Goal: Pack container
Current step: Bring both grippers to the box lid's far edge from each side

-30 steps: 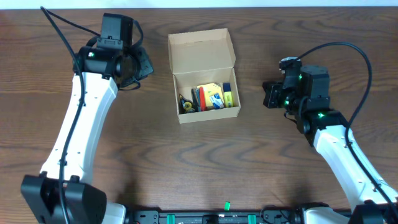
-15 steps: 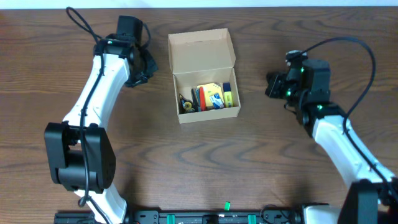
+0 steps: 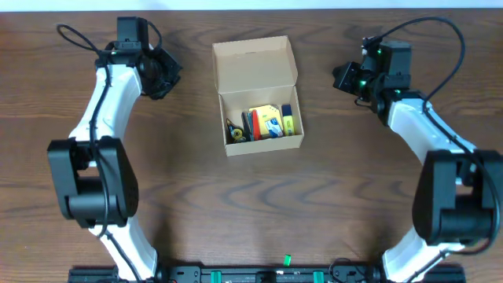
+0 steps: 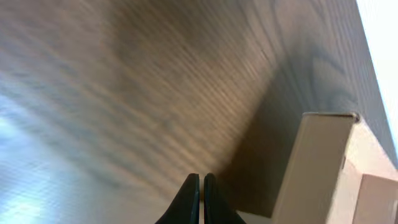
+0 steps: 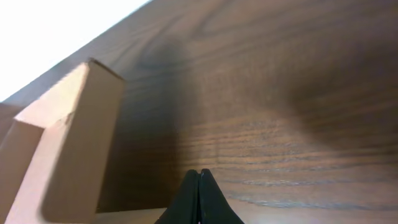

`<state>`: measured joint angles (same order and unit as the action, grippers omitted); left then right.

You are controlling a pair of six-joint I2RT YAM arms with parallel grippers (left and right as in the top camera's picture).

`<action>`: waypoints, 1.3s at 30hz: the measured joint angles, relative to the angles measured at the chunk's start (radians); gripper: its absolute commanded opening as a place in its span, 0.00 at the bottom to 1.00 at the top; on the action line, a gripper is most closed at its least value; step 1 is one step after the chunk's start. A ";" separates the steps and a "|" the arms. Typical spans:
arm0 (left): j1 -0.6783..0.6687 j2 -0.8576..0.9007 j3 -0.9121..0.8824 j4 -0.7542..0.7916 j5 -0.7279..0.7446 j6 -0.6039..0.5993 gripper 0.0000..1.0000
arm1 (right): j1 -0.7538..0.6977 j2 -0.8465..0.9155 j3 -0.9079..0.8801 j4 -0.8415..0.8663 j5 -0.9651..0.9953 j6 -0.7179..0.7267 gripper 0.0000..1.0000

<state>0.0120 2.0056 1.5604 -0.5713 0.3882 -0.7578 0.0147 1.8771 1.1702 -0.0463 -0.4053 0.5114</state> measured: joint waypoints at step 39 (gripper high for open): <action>-0.076 0.233 0.002 0.366 0.254 -0.345 0.05 | 0.047 0.393 0.237 0.187 -0.235 0.393 0.01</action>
<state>-0.0639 2.2387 1.5620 -0.2050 0.6426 -1.1030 0.0612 2.2696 1.4071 0.1402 -0.6399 0.9039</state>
